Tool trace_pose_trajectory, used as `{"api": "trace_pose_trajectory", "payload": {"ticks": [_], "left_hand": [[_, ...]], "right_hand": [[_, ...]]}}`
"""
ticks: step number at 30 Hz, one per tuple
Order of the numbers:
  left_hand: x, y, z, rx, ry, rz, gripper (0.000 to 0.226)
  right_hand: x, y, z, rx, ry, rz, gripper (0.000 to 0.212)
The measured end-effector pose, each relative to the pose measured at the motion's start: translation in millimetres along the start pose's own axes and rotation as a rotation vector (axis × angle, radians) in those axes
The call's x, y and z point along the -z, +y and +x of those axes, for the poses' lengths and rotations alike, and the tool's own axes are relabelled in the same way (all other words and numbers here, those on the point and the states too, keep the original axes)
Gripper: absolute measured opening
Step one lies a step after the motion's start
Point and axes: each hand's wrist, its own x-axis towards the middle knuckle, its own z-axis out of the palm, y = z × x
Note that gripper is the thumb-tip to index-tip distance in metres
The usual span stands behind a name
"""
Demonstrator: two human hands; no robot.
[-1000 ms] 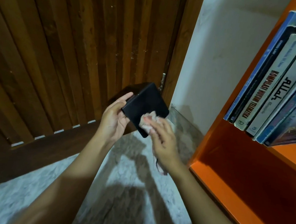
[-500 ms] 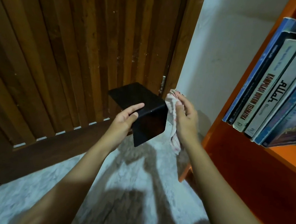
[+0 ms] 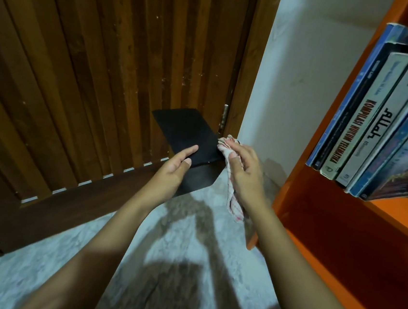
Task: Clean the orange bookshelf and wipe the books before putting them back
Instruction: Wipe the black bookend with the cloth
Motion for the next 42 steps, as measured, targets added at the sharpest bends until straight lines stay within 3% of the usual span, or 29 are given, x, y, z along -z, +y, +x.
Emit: {"api": "trace_pose_trajectory", "payload": {"ticks": [8, 17, 23, 26, 30, 35, 42], "left_hand": [[-11.2, 2.1, -2.1, 0.023, 0.002, 0.043, 0.04], [-8.6, 6.9, -2.7, 0.141, 0.152, -0.555, 0.036], [9.9, 21.9, 2.6, 0.061, 0.255, -0.579, 0.034], [16.4, 22.2, 6.2, 0.077, 0.295, -0.611, 0.035], [7.5, 14.0, 5.3, 0.114, 0.299, -0.716, 0.034], [-20.5, 13.1, 7.1, 0.136, 0.191, -0.856, 0.038], [-17.0, 13.1, 3.4, 0.131, 0.185, -0.824, 0.032]], "right_hand": [[-19.9, -6.6, -24.7, 0.084, -0.019, 0.007, 0.032], [-34.8, -5.0, -47.3, 0.124, -0.062, 0.138, 0.033], [-27.7, 43.0, -74.1, 0.063, -0.258, 0.029, 0.033], [-19.8, 38.7, -70.6, -0.023, -0.103, 0.103, 0.036], [-24.8, 8.8, -54.3, 0.113, 0.12, 0.119, 0.034], [-58.0, -11.1, -37.0, 0.33, 0.187, -0.188, 0.037], [-42.8, -7.8, -0.7, 0.126, 0.387, -0.209, 0.037]]}}
